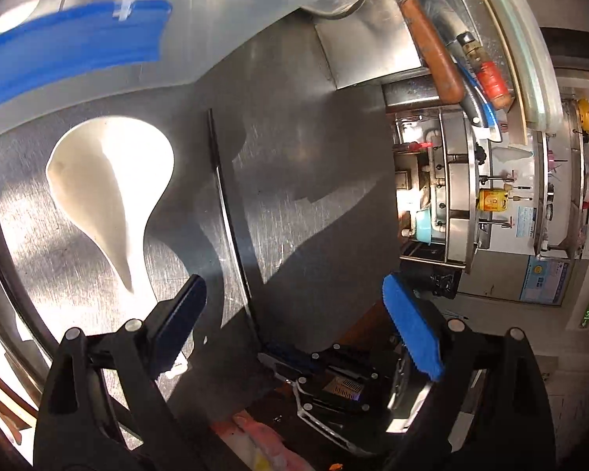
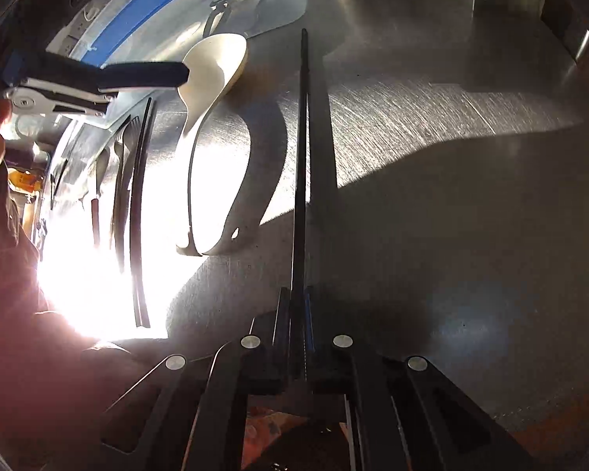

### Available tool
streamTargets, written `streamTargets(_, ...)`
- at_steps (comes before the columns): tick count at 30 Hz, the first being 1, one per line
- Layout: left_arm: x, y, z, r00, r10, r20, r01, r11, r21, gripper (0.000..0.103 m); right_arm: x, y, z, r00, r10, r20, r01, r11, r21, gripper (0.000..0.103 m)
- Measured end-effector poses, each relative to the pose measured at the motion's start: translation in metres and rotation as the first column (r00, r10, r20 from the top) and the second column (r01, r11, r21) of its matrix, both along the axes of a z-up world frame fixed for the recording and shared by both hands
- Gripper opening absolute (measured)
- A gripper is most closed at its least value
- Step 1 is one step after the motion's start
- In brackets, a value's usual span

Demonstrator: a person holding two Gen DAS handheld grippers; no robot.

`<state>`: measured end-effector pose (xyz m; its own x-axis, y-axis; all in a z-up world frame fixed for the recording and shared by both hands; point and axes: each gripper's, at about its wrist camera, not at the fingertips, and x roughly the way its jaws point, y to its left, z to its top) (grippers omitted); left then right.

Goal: Organize utensils

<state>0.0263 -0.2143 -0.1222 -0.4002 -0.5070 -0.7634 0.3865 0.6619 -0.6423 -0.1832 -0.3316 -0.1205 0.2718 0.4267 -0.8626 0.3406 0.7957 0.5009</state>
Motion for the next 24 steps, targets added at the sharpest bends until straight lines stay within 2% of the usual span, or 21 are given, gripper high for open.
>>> streamTargets(3, -0.01, -0.002, -0.024, 0.998, -0.002, -0.065, 0.005, 0.999, 0.045, 0.087, -0.014, -0.016, 0.003, 0.995, -0.087, 0.04, 0.079, 0.984, 0.157, 0.007)
streamTargets(7, -0.021, -0.009, -0.049, 0.993, 0.013, -0.117, -0.003, 0.996, 0.09, 0.087, -0.029, -0.023, 0.007, 0.987, -0.147, 0.068, 0.119, 0.945, 0.304, 0.007)
streamTargets(11, -0.029, -0.019, -0.063, 0.991, 0.012, -0.135, 0.002, 0.994, 0.107, 0.087, -0.04, -0.023, 0.011, 0.984, -0.159, 0.078, 0.121, 0.926, 0.357, 0.007)
streamTargets(13, -0.033, -0.024, -0.065, 0.991, -0.004, -0.132, 0.017, 0.995, 0.103, 0.081, -0.044, -0.025, 0.013, 0.984, -0.157, 0.08, 0.119, 0.926, 0.359, 0.007)
streamTargets(15, -0.036, -0.028, -0.066, 0.992, -0.011, -0.125, 0.024, 0.994, 0.105, 0.061, -0.046, -0.024, 0.013, 0.985, -0.156, 0.078, 0.118, 0.925, 0.361, 0.007)
streamTargets(16, -0.036, -0.029, -0.066, 0.992, -0.011, -0.129, 0.024, 0.994, 0.105, 0.056, -0.044, -0.016, 0.01, 0.985, -0.158, 0.077, 0.12, 0.924, 0.363, 0.007)
streamTargets(18, -0.039, -0.033, -0.071, 0.99, -0.018, -0.141, 0.034, 0.993, 0.111, 0.034, -0.046, -0.02, 0.011, 0.985, -0.157, 0.073, 0.121, 0.926, 0.357, 0.007)
streamTargets(21, -0.043, -0.033, -0.077, 0.988, -0.008, -0.154, 0.027, 0.993, 0.118, 0.015, -0.05, -0.03, 0.012, 0.984, -0.163, 0.069, 0.127, 0.922, 0.365, 0.007)
streamTargets(23, -0.043, -0.032, -0.077, 0.989, -0.001, -0.151, 0.018, 0.993, 0.113, 0.006, -0.051, -0.032, 0.012, 0.984, -0.163, 0.07, 0.127, 0.921, 0.368, 0.007)
streamTargets(24, -0.041, -0.034, -0.074, 0.988, 0.0, -0.152, 0.016, 0.995, 0.103, 0.005, -0.05, -0.032, 0.013, 0.984, -0.163, 0.073, 0.125, 0.921, 0.369, 0.007)
